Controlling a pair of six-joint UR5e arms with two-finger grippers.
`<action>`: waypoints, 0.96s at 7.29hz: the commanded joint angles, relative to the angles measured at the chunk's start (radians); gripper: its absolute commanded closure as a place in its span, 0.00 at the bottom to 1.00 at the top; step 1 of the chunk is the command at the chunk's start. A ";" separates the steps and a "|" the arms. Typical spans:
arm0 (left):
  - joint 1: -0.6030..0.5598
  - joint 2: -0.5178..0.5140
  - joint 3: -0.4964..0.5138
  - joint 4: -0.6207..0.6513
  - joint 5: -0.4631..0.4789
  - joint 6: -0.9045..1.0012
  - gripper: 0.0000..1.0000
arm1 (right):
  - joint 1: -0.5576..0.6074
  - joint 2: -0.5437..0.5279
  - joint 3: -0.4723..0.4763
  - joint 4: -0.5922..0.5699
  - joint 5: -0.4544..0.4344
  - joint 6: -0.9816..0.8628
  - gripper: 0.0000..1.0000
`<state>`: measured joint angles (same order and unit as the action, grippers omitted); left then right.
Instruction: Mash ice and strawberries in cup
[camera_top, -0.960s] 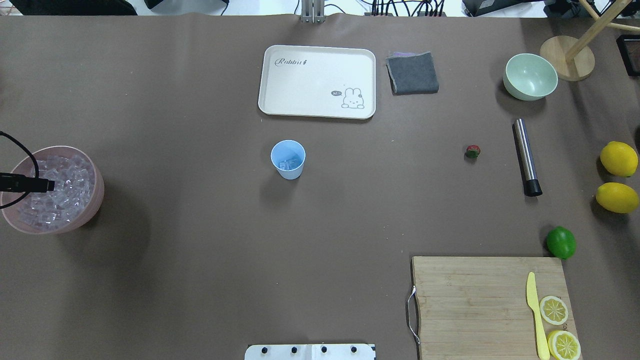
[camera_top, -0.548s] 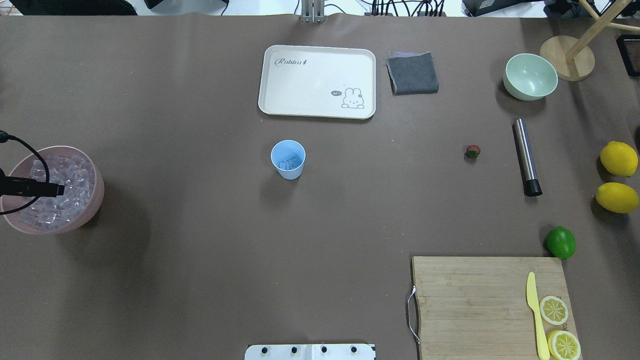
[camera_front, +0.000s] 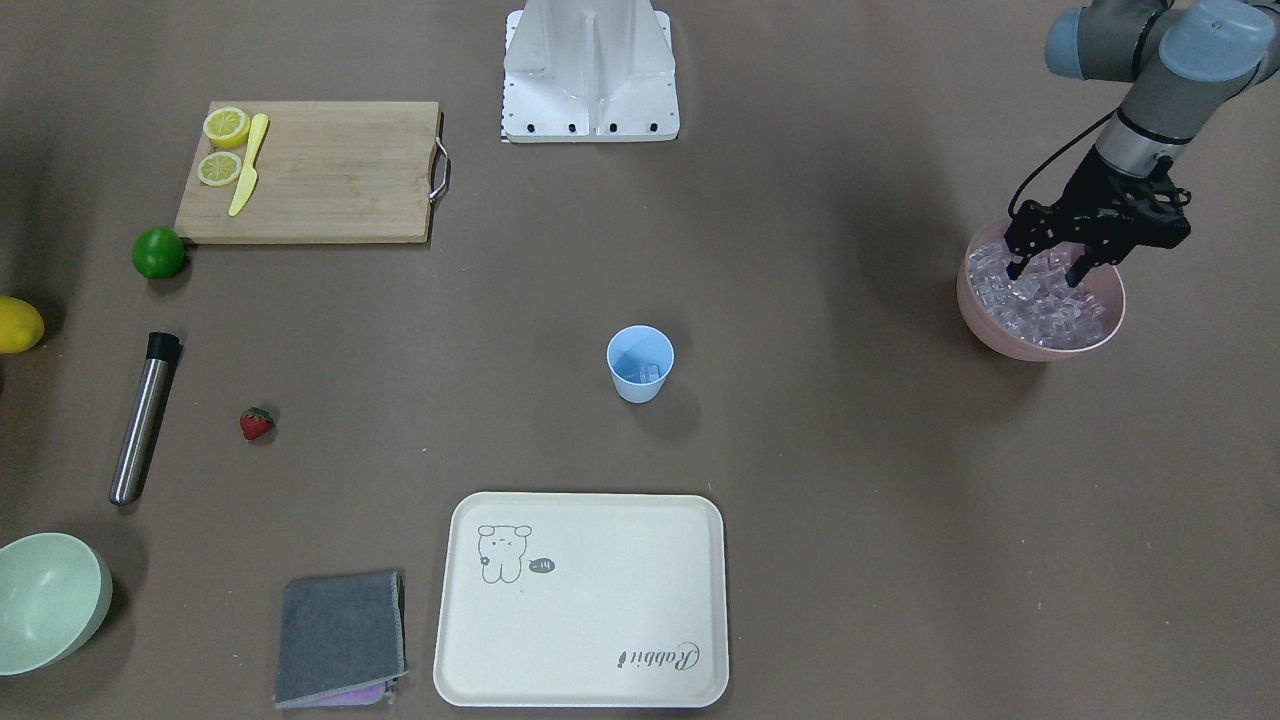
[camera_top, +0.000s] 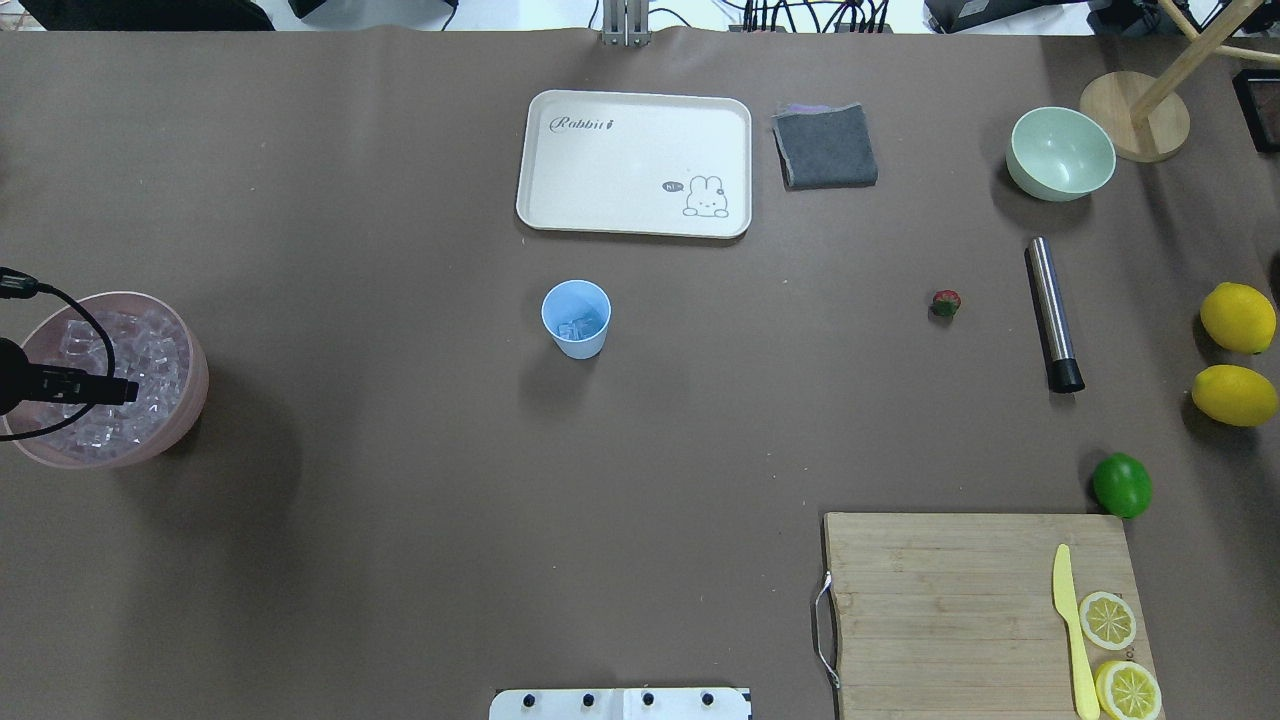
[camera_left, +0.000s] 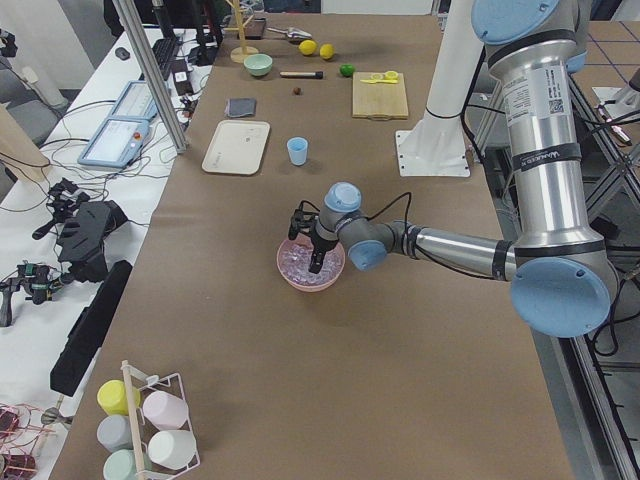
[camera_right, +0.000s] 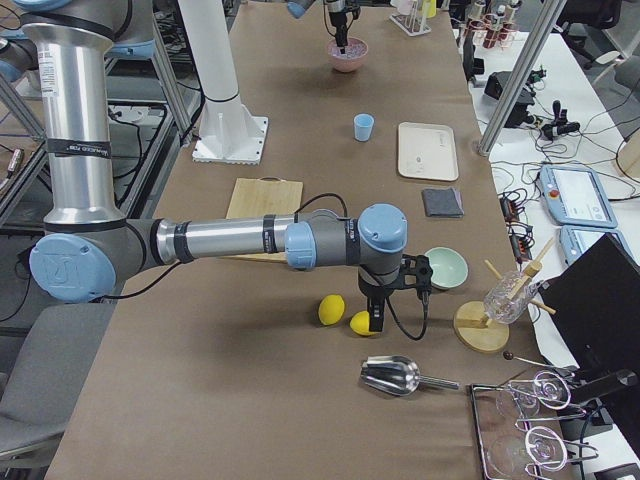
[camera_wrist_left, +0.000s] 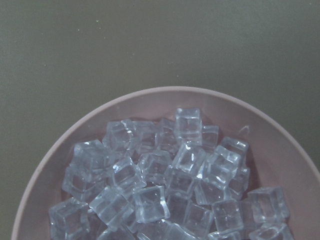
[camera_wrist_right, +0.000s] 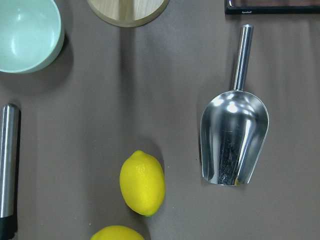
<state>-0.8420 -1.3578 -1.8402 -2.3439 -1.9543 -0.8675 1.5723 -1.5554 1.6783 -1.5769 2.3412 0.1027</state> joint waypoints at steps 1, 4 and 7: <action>0.004 -0.035 0.044 0.000 0.000 0.001 0.23 | 0.000 0.000 0.000 0.002 0.000 0.000 0.00; 0.006 -0.029 0.044 0.000 -0.002 0.005 0.26 | 0.000 0.000 0.001 0.002 0.000 0.000 0.00; 0.008 -0.023 0.039 -0.001 -0.002 0.004 0.27 | 0.000 -0.008 0.003 0.002 0.000 -0.001 0.00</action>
<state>-0.8356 -1.3810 -1.7989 -2.3441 -1.9559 -0.8634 1.5724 -1.5574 1.6801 -1.5754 2.3408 0.1015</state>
